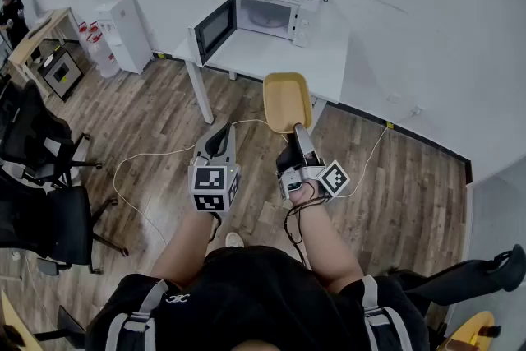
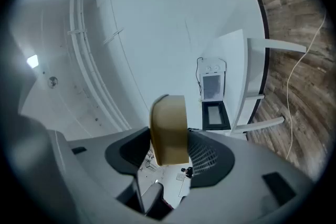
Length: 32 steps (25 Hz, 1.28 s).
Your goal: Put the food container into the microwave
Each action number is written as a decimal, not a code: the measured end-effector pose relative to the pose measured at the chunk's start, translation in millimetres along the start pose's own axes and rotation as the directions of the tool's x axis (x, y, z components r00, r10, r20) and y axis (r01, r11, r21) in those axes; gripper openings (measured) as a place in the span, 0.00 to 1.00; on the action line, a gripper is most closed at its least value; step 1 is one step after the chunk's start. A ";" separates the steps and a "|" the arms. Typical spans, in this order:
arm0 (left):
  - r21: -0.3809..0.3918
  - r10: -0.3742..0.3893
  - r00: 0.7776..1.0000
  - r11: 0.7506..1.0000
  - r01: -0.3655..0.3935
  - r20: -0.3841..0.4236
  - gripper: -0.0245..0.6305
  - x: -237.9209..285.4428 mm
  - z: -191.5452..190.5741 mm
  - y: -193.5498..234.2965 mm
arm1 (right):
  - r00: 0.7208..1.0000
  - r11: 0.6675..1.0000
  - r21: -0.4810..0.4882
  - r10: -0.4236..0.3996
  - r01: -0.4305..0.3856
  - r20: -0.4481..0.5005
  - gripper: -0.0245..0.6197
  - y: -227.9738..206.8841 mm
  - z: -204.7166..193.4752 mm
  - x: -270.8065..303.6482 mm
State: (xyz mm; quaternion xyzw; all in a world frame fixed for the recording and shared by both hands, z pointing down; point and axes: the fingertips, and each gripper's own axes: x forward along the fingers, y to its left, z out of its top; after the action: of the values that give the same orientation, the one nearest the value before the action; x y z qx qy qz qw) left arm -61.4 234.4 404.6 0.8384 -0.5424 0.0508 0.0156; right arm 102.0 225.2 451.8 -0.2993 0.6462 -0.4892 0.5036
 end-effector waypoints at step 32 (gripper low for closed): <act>-0.005 -0.058 0.998 0.998 0.058 -0.023 0.05 28.7 -28.0 99.7 | 0.998 1.000 -0.010 0.023 -0.023 0.065 0.39 -45.3 -52.6 66.3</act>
State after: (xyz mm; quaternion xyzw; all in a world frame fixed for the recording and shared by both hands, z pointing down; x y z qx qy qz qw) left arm -142.5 169.6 432.5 0.8532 -0.5176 0.0586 0.0251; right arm 26.8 168.8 471.1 -0.3099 0.6348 -0.4705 0.5287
